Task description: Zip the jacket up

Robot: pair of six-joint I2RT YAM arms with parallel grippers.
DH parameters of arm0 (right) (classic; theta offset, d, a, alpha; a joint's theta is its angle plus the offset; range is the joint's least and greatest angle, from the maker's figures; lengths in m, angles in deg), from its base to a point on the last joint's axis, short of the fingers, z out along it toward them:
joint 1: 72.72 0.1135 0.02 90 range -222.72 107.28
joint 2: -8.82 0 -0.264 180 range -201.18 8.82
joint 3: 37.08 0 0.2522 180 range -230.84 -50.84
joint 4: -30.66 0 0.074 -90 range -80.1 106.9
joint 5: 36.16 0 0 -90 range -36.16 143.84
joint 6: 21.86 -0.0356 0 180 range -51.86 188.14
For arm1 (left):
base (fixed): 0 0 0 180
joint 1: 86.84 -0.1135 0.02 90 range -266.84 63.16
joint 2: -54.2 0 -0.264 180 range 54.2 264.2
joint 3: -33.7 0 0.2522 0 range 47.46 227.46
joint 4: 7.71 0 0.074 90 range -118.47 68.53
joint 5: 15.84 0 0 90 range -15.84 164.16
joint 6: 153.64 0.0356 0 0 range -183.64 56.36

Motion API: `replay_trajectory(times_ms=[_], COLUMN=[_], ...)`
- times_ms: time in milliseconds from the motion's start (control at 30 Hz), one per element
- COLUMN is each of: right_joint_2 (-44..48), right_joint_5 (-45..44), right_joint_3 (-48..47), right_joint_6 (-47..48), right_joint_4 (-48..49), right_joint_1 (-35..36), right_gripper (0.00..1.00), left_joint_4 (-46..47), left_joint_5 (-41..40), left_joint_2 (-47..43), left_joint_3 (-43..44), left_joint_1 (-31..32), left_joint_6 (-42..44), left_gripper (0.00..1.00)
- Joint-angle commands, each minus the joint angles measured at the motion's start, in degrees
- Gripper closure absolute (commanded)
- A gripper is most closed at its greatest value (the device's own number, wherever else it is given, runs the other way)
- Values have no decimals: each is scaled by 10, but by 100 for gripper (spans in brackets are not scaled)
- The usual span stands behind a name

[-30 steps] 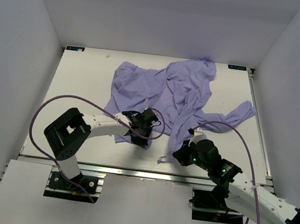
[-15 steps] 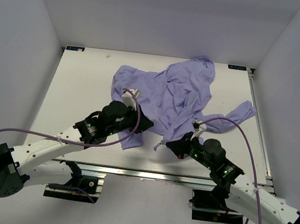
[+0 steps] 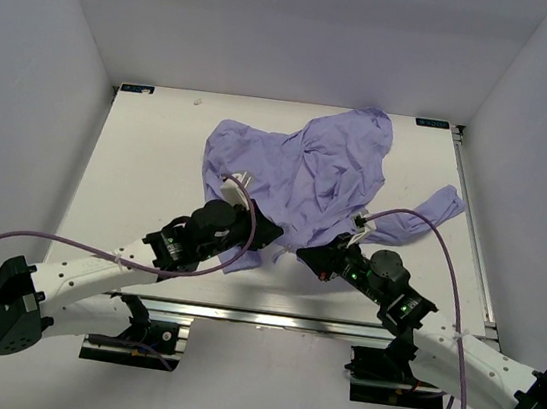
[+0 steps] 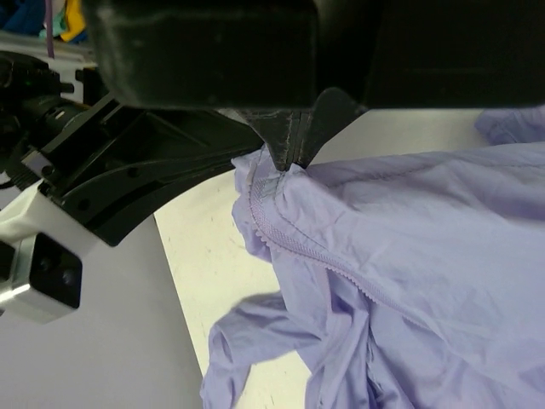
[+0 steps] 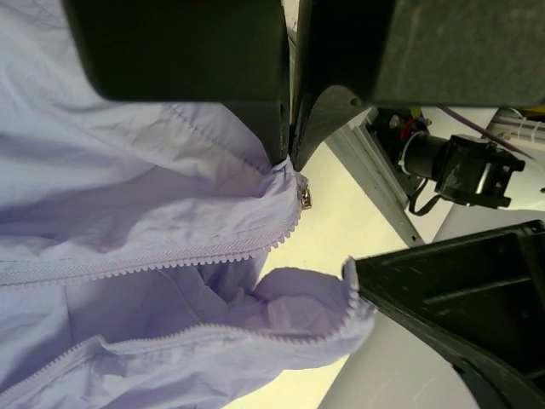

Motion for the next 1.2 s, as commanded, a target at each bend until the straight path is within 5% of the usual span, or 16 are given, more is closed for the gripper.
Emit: replay_trajectory(times_ms=[0, 1167], right_joint_2=[-10, -35], right_joint_5=[-22, -50], right_joint_3=[-12, -36], right_joint_6=[-3, 2], right_joint_4=[46, 97], right_joint_1=[-2, -2], right_gripper=[100, 100], left_joint_4=[17, 12], left_joint_5=[-47, -109], left_joint_2=[-13, 27], left_joint_3=[2, 16], left_joint_1=[4, 29], left_joint_6=[-3, 12], left_gripper=[100, 100])
